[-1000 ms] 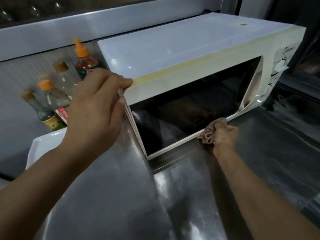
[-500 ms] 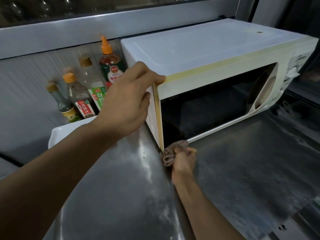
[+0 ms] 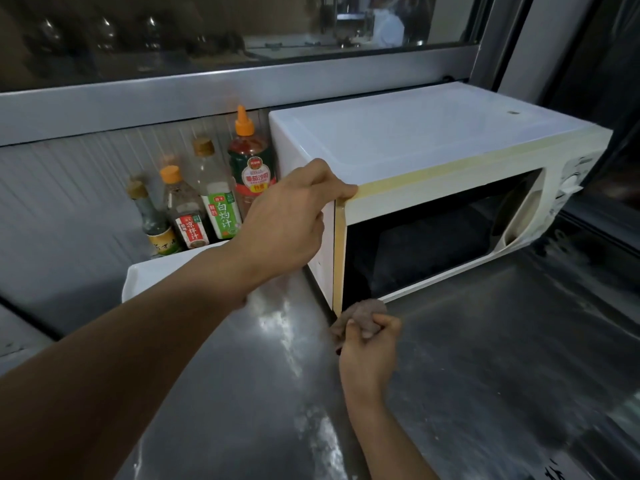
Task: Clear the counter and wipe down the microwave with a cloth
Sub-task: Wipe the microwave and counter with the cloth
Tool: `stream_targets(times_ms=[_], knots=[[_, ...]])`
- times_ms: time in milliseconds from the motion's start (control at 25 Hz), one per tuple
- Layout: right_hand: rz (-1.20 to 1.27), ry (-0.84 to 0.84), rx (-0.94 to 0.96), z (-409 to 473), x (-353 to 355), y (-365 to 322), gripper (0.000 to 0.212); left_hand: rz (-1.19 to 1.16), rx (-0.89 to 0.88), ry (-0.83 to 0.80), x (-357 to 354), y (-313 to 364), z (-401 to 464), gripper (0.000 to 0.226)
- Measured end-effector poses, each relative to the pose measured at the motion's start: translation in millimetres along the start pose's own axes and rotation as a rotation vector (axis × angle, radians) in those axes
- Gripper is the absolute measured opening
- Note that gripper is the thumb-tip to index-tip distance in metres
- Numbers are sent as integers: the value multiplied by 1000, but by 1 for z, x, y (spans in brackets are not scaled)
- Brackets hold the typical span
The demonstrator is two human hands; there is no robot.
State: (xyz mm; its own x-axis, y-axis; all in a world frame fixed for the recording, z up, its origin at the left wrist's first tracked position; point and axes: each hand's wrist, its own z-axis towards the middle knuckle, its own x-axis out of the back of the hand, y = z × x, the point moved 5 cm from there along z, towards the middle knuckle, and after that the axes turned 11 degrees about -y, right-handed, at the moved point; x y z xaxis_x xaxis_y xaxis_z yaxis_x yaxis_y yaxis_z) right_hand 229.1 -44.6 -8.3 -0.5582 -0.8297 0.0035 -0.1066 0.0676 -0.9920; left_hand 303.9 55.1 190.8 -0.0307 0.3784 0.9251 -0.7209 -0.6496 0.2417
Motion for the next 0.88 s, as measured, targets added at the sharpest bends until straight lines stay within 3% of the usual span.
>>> stream_targets(times_ms=[120, 280, 640, 880], knots=[[-308, -14, 316, 1, -11, -3, 25, -19, -3, 10, -2, -2, -1, 54], [-583, 42, 358, 19, -30, -2, 23, -34, -7, 26, -4, -3, 0, 56], [-307, 125, 631, 9, -30, -117, 37, -42, 13, -119, 5, -6, 3, 63], [-394, 95, 660, 12, -27, -109, 33, -43, 21, -135, 5, -7, 2, 62]])
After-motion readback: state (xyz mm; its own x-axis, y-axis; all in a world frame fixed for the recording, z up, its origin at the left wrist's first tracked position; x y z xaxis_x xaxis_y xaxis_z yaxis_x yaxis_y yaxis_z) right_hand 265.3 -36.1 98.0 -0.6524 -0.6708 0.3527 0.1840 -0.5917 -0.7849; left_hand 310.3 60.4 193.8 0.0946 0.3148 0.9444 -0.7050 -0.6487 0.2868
